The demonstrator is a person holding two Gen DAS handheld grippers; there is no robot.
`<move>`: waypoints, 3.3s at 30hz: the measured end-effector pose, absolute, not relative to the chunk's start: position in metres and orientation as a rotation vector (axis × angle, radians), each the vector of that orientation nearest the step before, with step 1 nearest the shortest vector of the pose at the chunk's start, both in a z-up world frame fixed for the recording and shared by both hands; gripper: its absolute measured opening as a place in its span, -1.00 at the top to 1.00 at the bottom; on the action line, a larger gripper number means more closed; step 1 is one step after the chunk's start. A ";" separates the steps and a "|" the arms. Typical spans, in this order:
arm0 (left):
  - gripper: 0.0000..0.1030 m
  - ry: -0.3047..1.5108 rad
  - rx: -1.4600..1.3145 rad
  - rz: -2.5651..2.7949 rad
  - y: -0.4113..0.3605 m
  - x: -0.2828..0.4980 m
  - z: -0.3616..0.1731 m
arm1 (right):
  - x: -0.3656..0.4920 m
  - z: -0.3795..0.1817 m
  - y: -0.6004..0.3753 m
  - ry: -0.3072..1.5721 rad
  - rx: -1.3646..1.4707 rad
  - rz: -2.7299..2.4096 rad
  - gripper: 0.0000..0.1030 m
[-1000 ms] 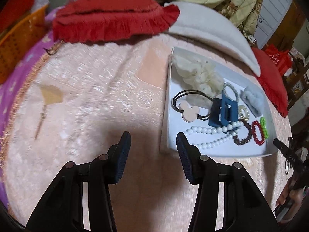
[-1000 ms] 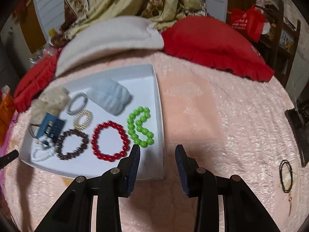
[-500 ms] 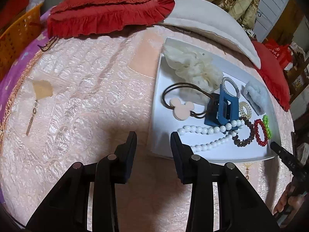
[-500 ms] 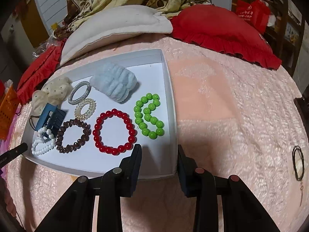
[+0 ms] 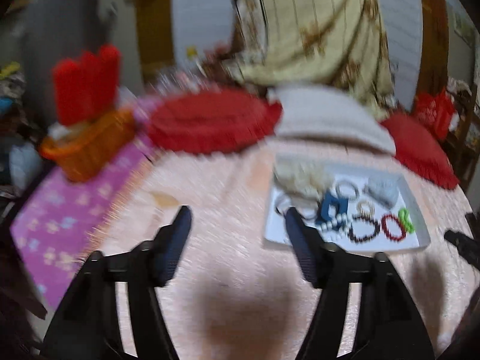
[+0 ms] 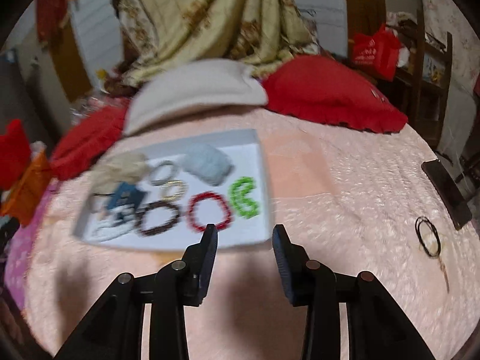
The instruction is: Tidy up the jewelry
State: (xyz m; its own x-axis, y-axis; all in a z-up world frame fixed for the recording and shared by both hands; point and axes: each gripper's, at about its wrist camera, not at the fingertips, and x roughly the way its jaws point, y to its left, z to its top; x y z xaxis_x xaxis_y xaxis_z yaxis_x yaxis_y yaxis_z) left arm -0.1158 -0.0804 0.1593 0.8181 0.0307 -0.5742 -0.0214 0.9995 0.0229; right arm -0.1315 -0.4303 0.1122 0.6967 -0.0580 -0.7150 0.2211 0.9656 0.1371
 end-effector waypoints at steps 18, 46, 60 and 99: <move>-0.69 0.507 -0.033 0.010 -0.074 -0.252 0.191 | -0.234 0.125 -0.329 0.665 0.088 -0.105 0.20; -0.69 0.646 0.054 -0.007 -0.114 -0.292 0.166 | -0.280 0.117 -0.333 0.658 0.122 -0.160 0.19; -0.69 0.717 0.048 -0.033 -0.115 -0.284 0.150 | -0.276 0.105 -0.325 0.699 0.090 -0.156 0.19; -0.69 0.810 0.037 -0.098 -0.112 -0.270 0.128 | -0.266 0.093 -0.319 0.741 0.058 -0.174 0.14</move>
